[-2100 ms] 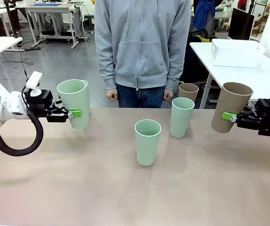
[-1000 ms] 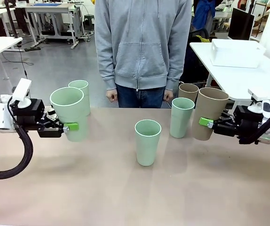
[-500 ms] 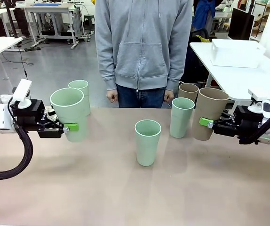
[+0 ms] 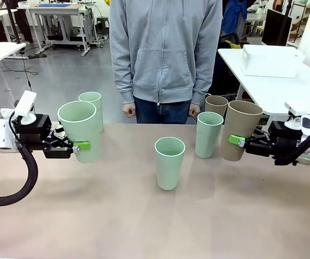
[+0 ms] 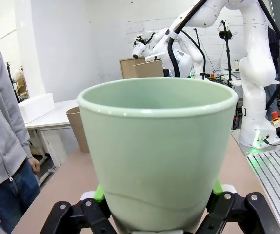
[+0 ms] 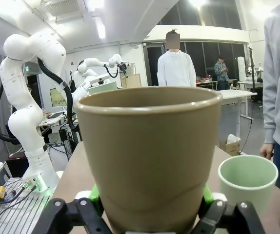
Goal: Stack the cups and store them in the basket.
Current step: Place the stack of Reusable plastic cups into the Pantry Basket.
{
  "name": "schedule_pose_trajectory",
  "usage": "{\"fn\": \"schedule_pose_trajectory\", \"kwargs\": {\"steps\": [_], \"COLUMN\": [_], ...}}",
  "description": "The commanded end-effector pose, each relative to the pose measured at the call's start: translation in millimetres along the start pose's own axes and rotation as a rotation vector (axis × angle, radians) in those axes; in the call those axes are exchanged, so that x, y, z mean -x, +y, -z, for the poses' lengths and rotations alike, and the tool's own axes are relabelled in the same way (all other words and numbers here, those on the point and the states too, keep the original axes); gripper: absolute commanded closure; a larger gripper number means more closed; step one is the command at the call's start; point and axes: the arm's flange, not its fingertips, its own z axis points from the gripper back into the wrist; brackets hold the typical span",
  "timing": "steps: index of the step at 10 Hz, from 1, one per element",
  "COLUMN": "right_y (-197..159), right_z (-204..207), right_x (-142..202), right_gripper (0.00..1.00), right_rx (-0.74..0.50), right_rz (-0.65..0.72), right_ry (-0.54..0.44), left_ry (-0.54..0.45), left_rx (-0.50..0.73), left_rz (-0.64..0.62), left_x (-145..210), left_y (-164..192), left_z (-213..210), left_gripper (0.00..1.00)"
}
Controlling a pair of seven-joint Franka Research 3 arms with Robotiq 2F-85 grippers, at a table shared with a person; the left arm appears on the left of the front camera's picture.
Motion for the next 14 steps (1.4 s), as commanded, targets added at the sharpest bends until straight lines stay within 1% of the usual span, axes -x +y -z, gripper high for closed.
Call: {"fn": "schedule_pose_trajectory", "kwargs": {"steps": [1, 14], "right_y": [0.4, 0.4], "right_z": [0.7, 0.7], "right_x": [-1.7, -1.7], "right_gripper": [0.16, 0.16], "right_rx": [-0.002, -0.002], "right_rz": [-0.009, -0.009], "right_ry": [-0.003, -0.003], "left_ry": [-0.002, -0.002], "left_rx": [-0.001, -0.001], "left_rz": [0.005, 0.005], "left_x": [-2.2, -2.2], "left_y": [0.1, 0.1], "left_z": [0.6, 0.6], "left_gripper": [0.15, 0.15]}}
